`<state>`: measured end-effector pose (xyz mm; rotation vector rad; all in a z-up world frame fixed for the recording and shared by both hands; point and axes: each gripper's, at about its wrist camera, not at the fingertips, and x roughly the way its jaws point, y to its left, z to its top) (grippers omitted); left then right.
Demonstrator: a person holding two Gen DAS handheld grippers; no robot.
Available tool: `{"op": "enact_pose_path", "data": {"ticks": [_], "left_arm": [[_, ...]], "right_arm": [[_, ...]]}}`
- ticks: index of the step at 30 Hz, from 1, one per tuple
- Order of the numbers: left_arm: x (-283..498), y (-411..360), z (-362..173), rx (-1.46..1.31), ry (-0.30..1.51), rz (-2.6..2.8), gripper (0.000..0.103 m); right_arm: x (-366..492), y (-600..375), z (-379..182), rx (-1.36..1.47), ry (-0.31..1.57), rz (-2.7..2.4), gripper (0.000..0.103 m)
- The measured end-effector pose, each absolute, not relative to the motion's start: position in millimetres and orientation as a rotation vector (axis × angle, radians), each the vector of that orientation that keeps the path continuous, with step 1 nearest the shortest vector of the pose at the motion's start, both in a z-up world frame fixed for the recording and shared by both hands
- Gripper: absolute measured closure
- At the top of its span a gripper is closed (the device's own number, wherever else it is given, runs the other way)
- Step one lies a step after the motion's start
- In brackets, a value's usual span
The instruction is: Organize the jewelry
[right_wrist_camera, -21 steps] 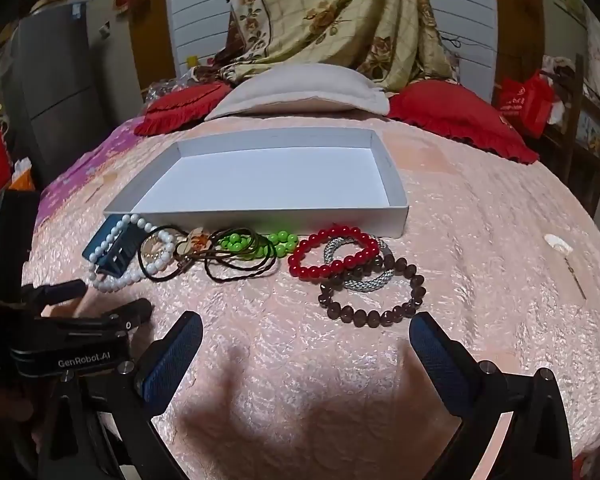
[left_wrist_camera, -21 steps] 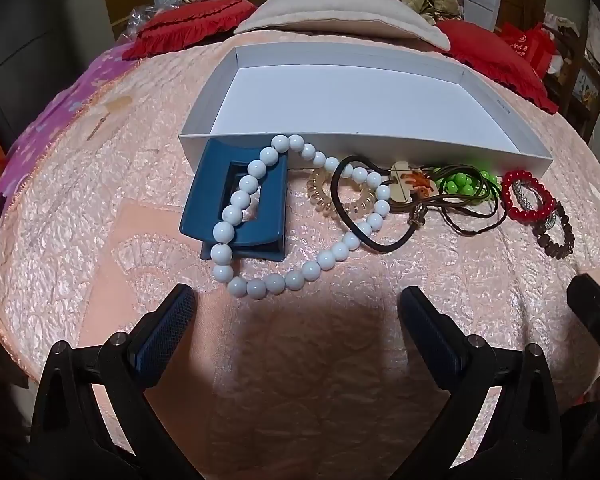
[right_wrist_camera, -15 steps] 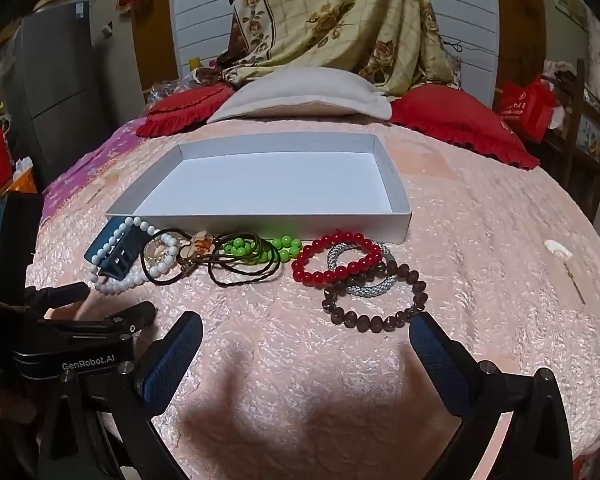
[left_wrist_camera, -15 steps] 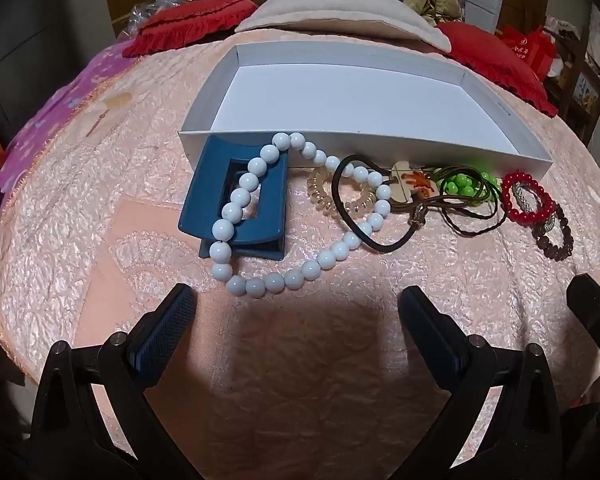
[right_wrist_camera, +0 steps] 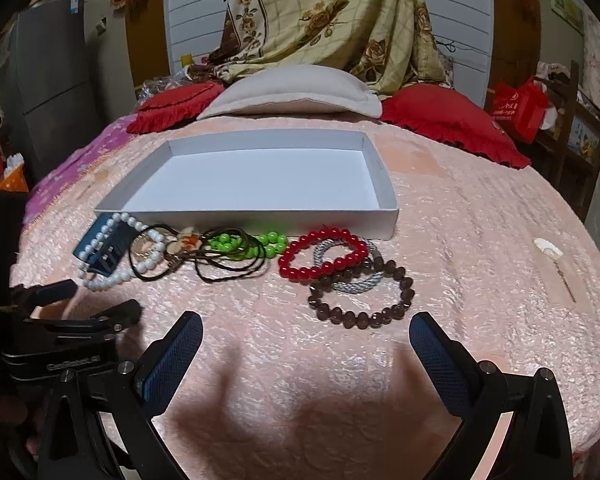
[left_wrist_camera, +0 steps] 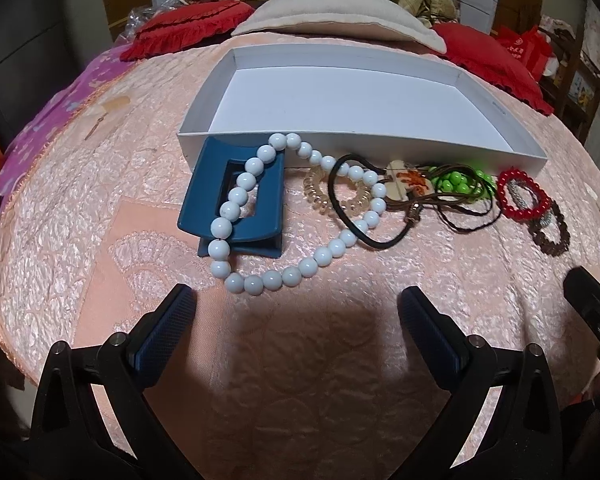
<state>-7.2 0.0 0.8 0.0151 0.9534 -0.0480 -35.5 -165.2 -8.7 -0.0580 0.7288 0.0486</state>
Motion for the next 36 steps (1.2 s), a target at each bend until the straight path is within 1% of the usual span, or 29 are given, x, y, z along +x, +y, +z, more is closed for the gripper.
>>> {"op": "enact_pose_path", "data": {"ticks": [3, 6, 12, 14, 17, 20, 23, 25, 28, 30, 36], "left_arm": [[-15, -1, 16, 0.018, 0.910, -0.075, 0.001], [-20, -3, 43, 0.042, 0.854, -0.090, 0.001], [-5, 13, 75, 0.016, 0.852, -0.107, 0.001], [2, 19, 83, -0.017, 0.817, -0.102, 0.001], [4, 24, 74, -0.022, 0.791, -0.106, 0.001], [9, 30, 53, -0.076, 0.860, -0.047, 0.001], [12, 27, 51, -0.096, 0.859, -0.056, 0.001], [11, 23, 53, -0.087, 0.850, -0.069, 0.001], [14, 15, 49, -0.076, 0.868, -0.089, 0.001], [15, 9, 47, -0.059, 0.874, -0.098, 0.001], [11, -4, 41, 0.010, 0.863, -0.082, 0.001]], "right_arm": [[-36, -169, -9, -0.052, 0.727, 0.042, 0.000], [-37, -172, -8, -0.042, 0.721, 0.044, 0.000], [-37, -174, -4, -0.022, 0.715, 0.051, 0.000], [-36, -174, -3, -0.019, 0.721, 0.055, 0.000], [-30, -174, 5, -0.032, 0.745, 0.068, 0.000], [-23, -176, 18, -0.088, 0.748, 0.086, 0.000], [-19, -183, 26, -0.112, 0.722, 0.089, 0.000], [-19, -192, 20, -0.078, 0.717, 0.071, 0.000], [-16, -199, 9, -0.016, 0.763, 0.021, 0.000], [-17, -197, 10, 0.004, 0.746, 0.029, 0.000], [-11, -173, 2, -0.092, 0.759, 0.059, 0.000]]}}
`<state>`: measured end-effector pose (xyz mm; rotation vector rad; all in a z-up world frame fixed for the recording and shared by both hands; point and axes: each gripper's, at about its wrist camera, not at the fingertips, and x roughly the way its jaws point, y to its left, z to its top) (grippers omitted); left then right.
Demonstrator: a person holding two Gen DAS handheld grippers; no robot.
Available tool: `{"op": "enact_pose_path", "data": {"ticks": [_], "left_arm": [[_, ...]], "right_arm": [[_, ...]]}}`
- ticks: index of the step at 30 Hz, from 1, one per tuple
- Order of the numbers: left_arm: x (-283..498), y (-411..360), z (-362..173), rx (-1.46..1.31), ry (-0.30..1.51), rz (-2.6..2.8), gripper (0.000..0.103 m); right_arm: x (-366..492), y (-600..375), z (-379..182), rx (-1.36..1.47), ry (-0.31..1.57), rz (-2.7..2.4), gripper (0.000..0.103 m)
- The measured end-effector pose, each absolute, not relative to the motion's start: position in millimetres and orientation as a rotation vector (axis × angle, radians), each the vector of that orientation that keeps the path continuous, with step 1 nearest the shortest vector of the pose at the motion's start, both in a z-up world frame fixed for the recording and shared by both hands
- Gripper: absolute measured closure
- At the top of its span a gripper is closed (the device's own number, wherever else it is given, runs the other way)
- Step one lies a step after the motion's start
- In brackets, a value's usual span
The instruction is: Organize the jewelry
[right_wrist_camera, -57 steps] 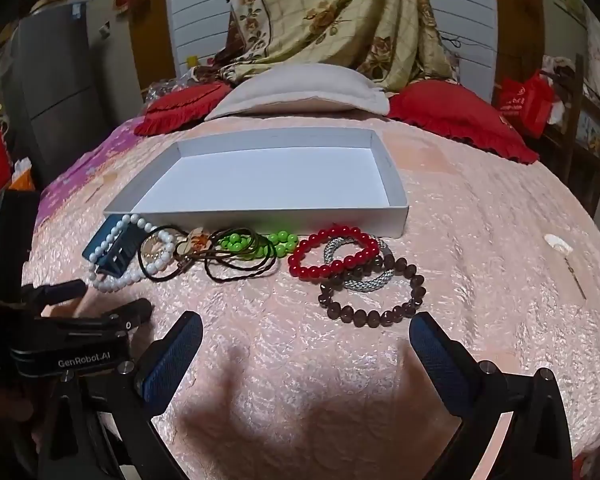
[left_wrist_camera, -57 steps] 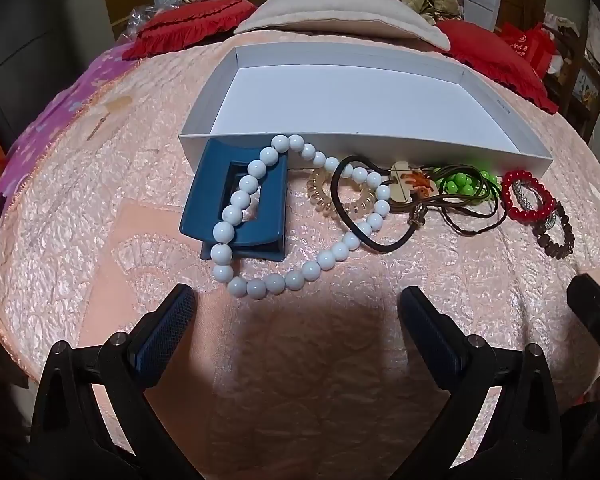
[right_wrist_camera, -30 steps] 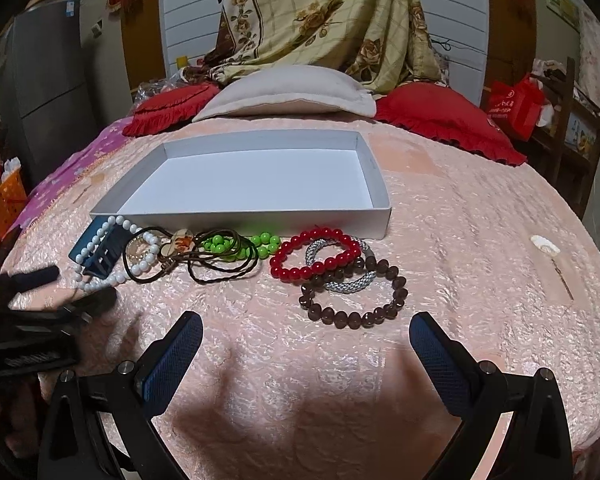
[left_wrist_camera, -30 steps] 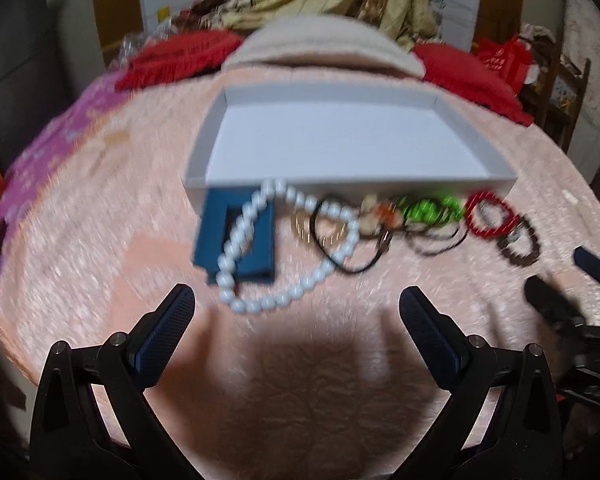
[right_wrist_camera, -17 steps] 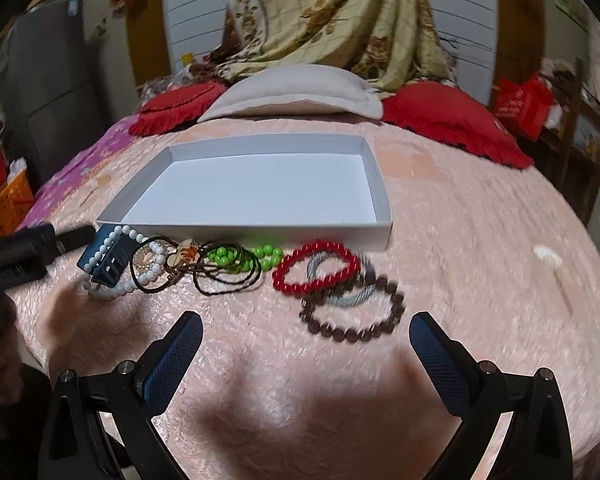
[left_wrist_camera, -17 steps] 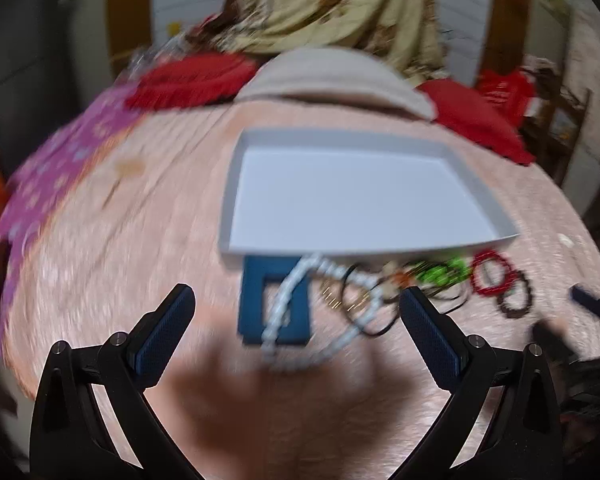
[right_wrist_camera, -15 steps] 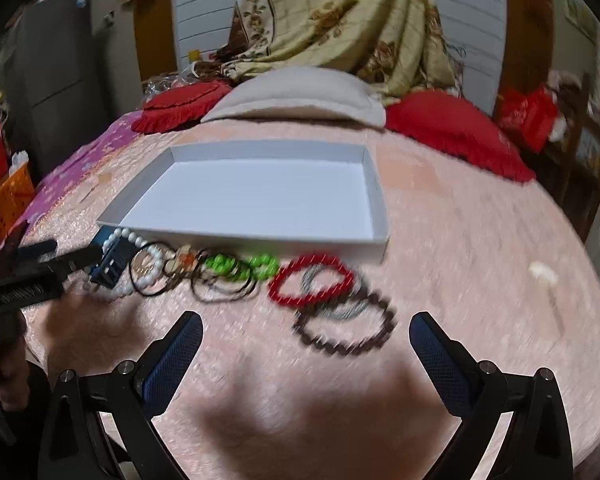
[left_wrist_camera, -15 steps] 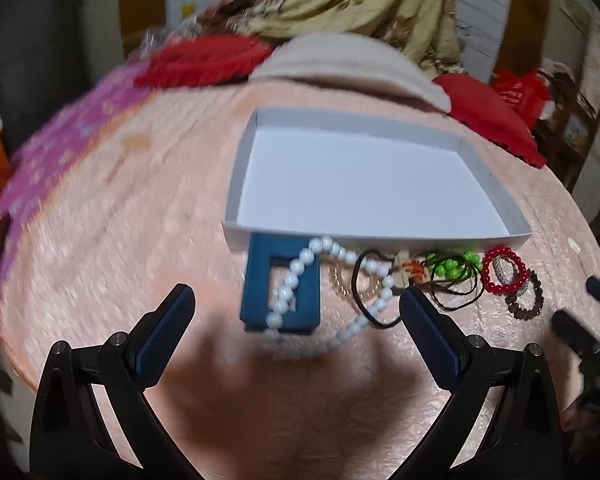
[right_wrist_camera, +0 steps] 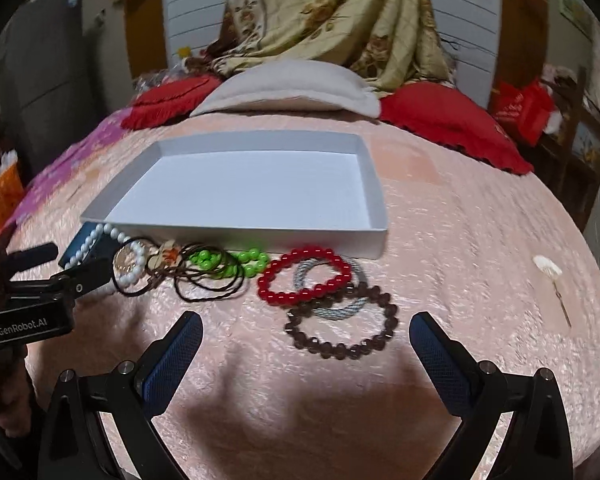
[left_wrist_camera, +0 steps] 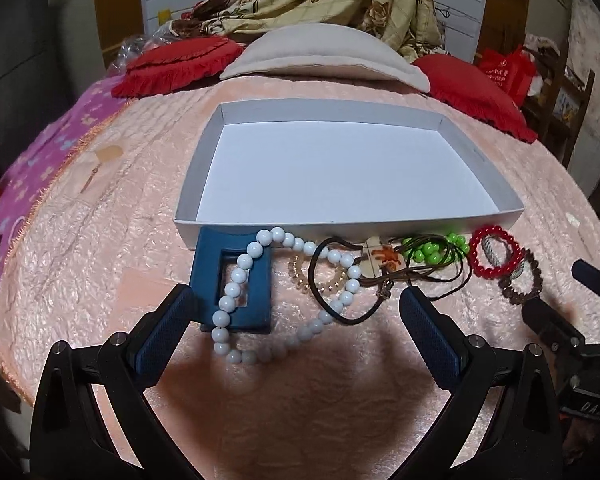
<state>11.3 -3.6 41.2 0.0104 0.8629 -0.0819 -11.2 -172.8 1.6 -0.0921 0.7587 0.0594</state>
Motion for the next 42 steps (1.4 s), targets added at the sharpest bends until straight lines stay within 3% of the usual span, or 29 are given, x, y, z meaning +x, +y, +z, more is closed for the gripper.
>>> {"op": "enact_pose_path", "data": {"ticks": [34, 42], "left_arm": [[8, 6, 38, 0.031, 0.858, -0.059, 0.001], [4, 54, 45, -0.108, 0.848, -0.125, 0.001]], "right_arm": [[-12, -167, -6, -0.143, 0.764, 0.036, 0.000], [-16, -177, -2, -0.134, 0.754, 0.023, 0.001]]}}
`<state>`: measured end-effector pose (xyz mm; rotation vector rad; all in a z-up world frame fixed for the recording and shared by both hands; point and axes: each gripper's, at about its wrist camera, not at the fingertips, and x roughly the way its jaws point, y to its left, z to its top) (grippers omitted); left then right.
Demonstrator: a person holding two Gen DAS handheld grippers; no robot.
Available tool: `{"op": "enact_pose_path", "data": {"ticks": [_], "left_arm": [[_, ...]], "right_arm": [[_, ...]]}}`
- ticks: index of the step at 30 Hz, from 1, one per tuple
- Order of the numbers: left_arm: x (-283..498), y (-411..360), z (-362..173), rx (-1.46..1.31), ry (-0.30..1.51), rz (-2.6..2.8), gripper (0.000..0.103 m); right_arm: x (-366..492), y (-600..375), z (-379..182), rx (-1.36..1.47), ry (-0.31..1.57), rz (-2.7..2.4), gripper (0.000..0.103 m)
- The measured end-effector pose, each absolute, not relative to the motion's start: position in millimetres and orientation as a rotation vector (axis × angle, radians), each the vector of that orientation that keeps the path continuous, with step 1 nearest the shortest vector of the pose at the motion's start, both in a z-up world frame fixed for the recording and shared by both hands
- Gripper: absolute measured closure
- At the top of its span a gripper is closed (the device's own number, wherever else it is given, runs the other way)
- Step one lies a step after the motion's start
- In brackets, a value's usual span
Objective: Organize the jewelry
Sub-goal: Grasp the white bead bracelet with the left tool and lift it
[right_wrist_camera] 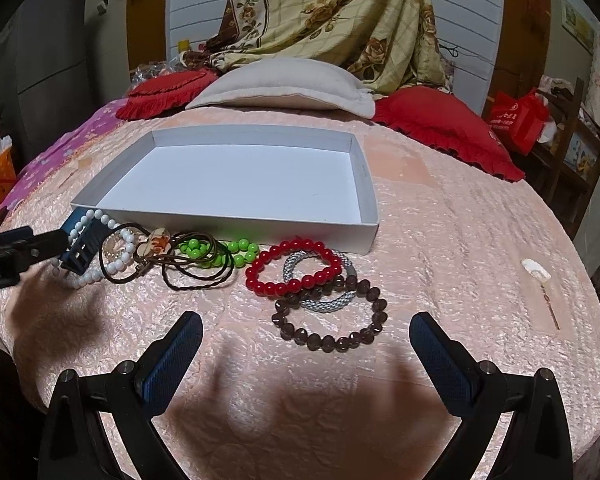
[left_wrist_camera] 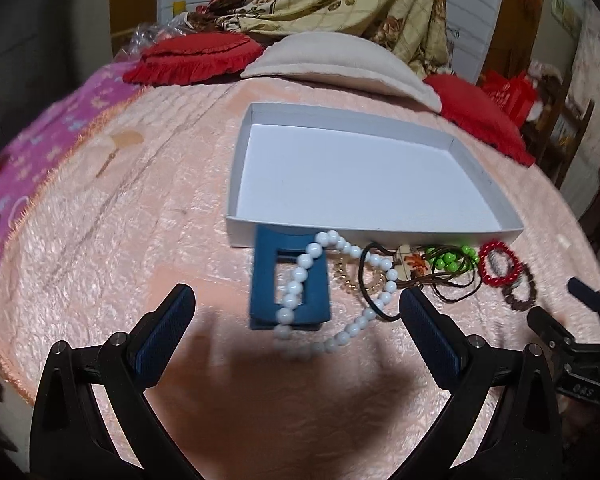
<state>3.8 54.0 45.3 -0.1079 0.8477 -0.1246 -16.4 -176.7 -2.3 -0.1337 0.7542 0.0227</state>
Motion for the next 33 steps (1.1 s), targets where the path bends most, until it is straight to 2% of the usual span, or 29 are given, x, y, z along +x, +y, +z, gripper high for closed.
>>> {"op": "enact_pose_path", "data": {"ticks": [2, 5, 6, 7, 10, 13, 16, 18, 22, 23, 25, 27, 33], "left_arm": [[2, 57, 45, -0.102, 0.850, -0.151, 0.005], [4, 58, 41, -0.101, 0.876, -0.189, 0.027], [6, 58, 39, -0.104, 0.888, -0.192, 0.037], [6, 58, 38, -0.107, 0.894, -0.196, 0.051], [6, 55, 37, -0.097, 0.898, -0.192, 0.063], [6, 55, 35, -0.092, 0.911, -0.186, 0.067], [5, 55, 31, -0.095, 0.941, -0.195, 0.066], [0, 55, 29, -0.085, 0.945, -0.193, 0.062], [-2, 52, 23, -0.074, 0.961, -0.206, 0.063], [-2, 51, 22, -0.079, 0.963, -0.204, 0.066], [-1, 52, 21, -0.091, 0.974, -0.204, 0.083], [1, 51, 20, -0.094, 0.987, -0.195, 0.095], [-6, 58, 37, -0.137, 0.908, -0.216, 0.095]], "right_arm": [[-18, -178, -1, -0.128, 0.749, 0.024, 0.000], [-18, -176, 1, -0.128, 0.744, 0.033, 0.001], [-18, -175, 1, -0.130, 0.743, 0.035, 0.000], [-18, -174, 1, -0.133, 0.742, 0.038, 0.000], [-19, -172, 2, -0.140, 0.739, 0.042, 0.001], [-20, -173, 2, -0.136, 0.739, 0.037, 0.000], [-20, -175, 2, -0.127, 0.738, 0.033, 0.001], [-19, -175, 2, -0.128, 0.740, 0.034, 0.001], [-19, -173, 3, -0.133, 0.738, 0.036, 0.001], [-18, -174, 3, -0.130, 0.738, 0.035, 0.001], [-18, -177, 3, -0.122, 0.743, 0.026, 0.001], [-18, -182, 1, -0.114, 0.753, 0.015, 0.001], [-21, -211, -3, -0.026, 0.802, 0.038, 0.001]]}}
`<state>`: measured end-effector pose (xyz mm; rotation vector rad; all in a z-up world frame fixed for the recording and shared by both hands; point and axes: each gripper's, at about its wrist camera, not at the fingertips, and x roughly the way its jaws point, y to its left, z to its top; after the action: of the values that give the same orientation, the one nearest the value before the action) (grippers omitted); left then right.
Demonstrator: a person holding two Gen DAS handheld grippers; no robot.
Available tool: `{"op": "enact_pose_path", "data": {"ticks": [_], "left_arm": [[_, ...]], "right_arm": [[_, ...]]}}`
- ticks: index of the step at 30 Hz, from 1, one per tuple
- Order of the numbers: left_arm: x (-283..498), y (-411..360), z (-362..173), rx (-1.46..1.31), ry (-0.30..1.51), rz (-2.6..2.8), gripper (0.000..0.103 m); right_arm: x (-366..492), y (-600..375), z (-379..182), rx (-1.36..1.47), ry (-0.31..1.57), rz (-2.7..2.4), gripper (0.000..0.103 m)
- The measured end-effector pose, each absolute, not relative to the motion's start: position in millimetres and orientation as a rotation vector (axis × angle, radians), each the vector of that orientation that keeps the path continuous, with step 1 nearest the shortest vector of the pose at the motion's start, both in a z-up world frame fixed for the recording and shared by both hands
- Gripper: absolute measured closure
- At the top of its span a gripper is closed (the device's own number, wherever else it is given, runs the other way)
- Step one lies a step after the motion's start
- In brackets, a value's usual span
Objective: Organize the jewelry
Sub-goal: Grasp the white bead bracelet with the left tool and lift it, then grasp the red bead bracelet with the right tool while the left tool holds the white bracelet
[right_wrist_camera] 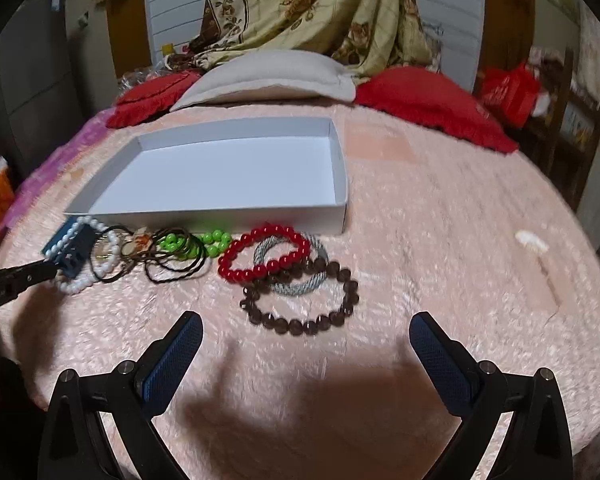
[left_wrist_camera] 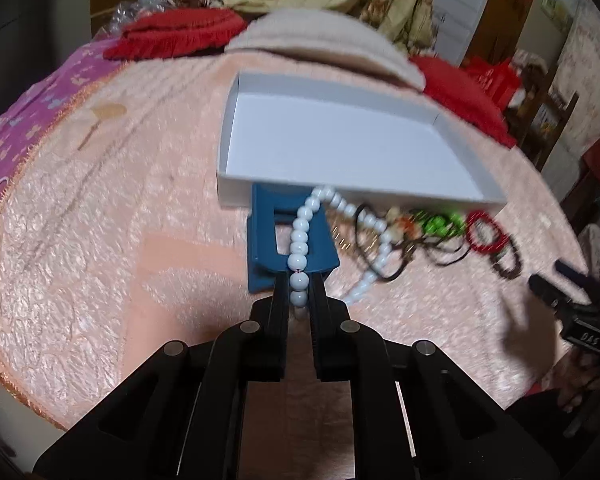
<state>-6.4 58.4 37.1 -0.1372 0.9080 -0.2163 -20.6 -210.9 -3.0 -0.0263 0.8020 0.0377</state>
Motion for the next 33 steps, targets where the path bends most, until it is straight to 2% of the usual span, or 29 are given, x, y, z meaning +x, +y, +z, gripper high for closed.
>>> {"op": "enact_pose_path", "data": {"ticks": [3, 8, 11, 13, 18, 26, 31, 32, 33], "left_arm": [[-12, 64, 50, -0.184, 0.851, -0.267, 0.095], [-15, 60, 61, -0.213, 0.810, -0.338, 0.095], [-14, 53, 62, -0.203, 0.813, -0.352, 0.095], [-15, 50, 62, -0.197, 0.816, -0.354, 0.095], [-13, 46, 59, -0.195, 0.830, -0.353, 0.095], [-13, 42, 57, -0.184, 0.836, -0.357, 0.095], [-13, 41, 56, -0.178, 0.842, -0.354, 0.095], [-12, 41, 56, -0.178, 0.842, -0.352, 0.095], [-12, 42, 55, -0.178, 0.841, -0.351, 0.095]], "right_arm": [[-26, -227, -2, 0.044, 0.801, 0.090, 0.002], [-23, -233, 0, 0.081, 0.788, 0.154, 0.015], [-10, -226, 2, 0.063, 0.782, 0.200, 0.033], [1, -219, 2, 0.056, 0.777, 0.235, 0.050], [26, -206, -2, 0.032, 0.761, 0.212, 0.063], [52, -210, -18, 0.018, 0.829, 0.166, 0.069], [63, -209, -25, 0.009, 0.864, 0.202, 0.079], [64, -209, -26, 0.008, 0.864, 0.203, 0.083], [64, -209, -27, 0.011, 0.867, 0.203, 0.092]]}}
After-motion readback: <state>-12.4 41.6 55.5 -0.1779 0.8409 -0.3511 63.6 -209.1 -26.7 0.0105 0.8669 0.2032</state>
